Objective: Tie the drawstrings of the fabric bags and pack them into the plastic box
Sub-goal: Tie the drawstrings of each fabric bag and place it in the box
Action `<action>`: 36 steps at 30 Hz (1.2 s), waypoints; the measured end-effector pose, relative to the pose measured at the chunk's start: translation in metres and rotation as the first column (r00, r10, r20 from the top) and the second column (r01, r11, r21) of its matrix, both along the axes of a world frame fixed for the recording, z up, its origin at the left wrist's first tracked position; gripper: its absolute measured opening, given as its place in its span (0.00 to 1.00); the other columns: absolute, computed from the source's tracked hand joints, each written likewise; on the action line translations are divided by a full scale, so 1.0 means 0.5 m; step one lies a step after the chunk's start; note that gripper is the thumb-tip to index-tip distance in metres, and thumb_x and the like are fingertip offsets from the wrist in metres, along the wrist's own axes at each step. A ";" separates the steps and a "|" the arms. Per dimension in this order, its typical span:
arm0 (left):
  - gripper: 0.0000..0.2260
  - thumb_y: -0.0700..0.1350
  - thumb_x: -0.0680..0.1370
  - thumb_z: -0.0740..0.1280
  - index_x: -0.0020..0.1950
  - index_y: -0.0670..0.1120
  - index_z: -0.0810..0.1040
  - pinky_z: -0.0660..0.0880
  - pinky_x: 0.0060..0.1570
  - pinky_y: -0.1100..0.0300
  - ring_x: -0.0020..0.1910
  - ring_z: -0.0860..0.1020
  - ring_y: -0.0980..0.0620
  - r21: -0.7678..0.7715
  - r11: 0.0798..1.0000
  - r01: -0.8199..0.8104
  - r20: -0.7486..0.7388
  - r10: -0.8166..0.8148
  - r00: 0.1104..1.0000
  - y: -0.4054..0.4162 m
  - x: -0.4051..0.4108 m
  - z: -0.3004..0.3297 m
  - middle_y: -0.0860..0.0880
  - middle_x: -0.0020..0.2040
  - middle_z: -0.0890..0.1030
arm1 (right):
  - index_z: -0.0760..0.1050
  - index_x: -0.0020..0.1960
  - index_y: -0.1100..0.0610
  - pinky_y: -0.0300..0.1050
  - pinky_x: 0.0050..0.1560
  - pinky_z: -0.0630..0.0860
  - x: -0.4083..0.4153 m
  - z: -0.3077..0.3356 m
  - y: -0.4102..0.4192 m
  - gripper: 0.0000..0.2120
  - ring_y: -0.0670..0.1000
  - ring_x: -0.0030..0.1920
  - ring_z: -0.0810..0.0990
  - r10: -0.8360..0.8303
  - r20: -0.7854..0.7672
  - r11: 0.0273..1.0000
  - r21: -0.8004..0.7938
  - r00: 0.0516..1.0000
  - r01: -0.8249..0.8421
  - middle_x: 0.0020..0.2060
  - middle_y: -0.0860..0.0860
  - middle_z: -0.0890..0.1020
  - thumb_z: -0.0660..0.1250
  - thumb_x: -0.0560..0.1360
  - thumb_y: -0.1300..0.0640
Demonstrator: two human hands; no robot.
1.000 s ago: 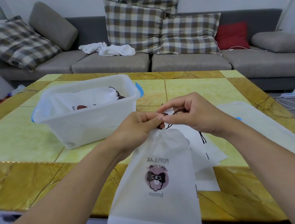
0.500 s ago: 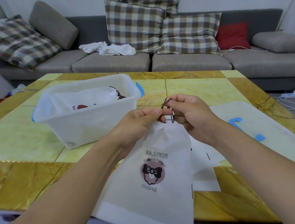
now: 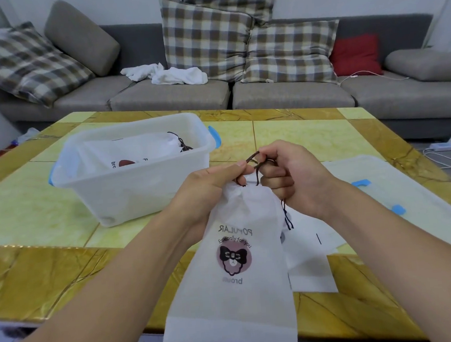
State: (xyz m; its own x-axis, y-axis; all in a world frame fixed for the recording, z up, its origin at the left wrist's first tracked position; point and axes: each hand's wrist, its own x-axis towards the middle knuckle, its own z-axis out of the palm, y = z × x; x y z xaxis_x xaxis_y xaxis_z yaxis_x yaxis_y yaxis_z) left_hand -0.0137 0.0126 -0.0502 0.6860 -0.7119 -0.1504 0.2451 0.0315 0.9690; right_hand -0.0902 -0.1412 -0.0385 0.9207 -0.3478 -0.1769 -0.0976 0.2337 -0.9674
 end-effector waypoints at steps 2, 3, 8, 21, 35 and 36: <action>0.11 0.49 0.79 0.69 0.42 0.44 0.85 0.69 0.40 0.57 0.39 0.74 0.49 0.035 0.999 -0.005 0.078 0.002 0.997 0.002 0.002 -0.003 0.51 0.38 0.81 | 0.67 0.36 0.53 0.38 0.23 0.48 -0.007 0.002 -0.007 0.14 0.47 0.27 0.51 0.017 -0.012 0.981 -0.192 1.000 -0.019 0.27 0.47 0.57 0.64 0.80 0.58; 0.11 0.49 0.80 0.67 0.44 0.44 0.86 0.69 0.41 0.57 0.40 0.74 0.50 0.046 0.999 0.008 0.103 -0.012 0.995 0.004 0.001 -0.002 0.50 0.39 0.81 | 0.67 0.35 0.53 0.38 0.23 0.49 -0.008 0.001 -0.008 0.15 0.46 0.26 0.52 0.016 -0.004 0.969 -0.248 1.000 -0.017 0.26 0.46 0.59 0.65 0.80 0.58; 0.13 0.46 0.83 0.62 0.51 0.43 0.85 0.73 0.40 0.61 0.37 0.76 0.53 0.068 0.988 0.142 0.072 -0.147 0.987 0.006 -0.006 0.003 0.49 0.43 0.82 | 0.68 0.36 0.51 0.36 0.23 0.48 -0.007 -0.011 -0.006 0.16 0.46 0.26 0.51 -0.057 0.094 0.996 -0.058 0.994 0.063 0.25 0.45 0.57 0.65 0.82 0.55; 0.10 0.44 0.79 0.70 0.39 0.43 0.82 0.76 0.36 0.59 0.36 0.77 0.48 0.059 0.998 -0.023 0.021 0.022 1.000 0.007 0.023 -0.014 0.46 0.40 0.82 | 0.79 0.43 0.58 0.37 0.23 0.54 -0.019 -0.004 -0.016 0.08 0.46 0.23 0.55 -0.077 0.131 0.855 -0.502 0.988 0.133 0.23 0.46 0.63 0.73 0.76 0.54; 0.04 0.37 0.79 0.69 0.51 0.42 0.83 0.75 0.45 0.64 0.40 0.80 0.53 -0.020 0.997 -0.081 0.141 0.083 0.986 -0.011 0.010 -0.016 0.47 0.39 0.84 | 0.79 0.43 0.62 0.30 0.24 0.59 -0.041 0.023 -0.036 0.15 0.42 0.23 0.61 0.045 0.038 0.686 -0.727 0.998 -0.004 0.23 0.40 0.67 0.61 0.83 0.56; 0.05 0.37 0.79 0.69 0.51 0.41 0.83 0.75 0.44 0.65 0.40 0.80 0.54 -0.012 0.998 -0.062 0.162 0.063 0.985 -0.012 0.007 -0.017 0.47 0.40 0.84 | 0.79 0.44 0.62 0.30 0.27 0.62 -0.040 0.026 -0.030 0.13 0.41 0.24 0.65 0.071 0.065 0.689 -0.725 0.995 -0.001 0.24 0.40 0.70 0.61 0.83 0.58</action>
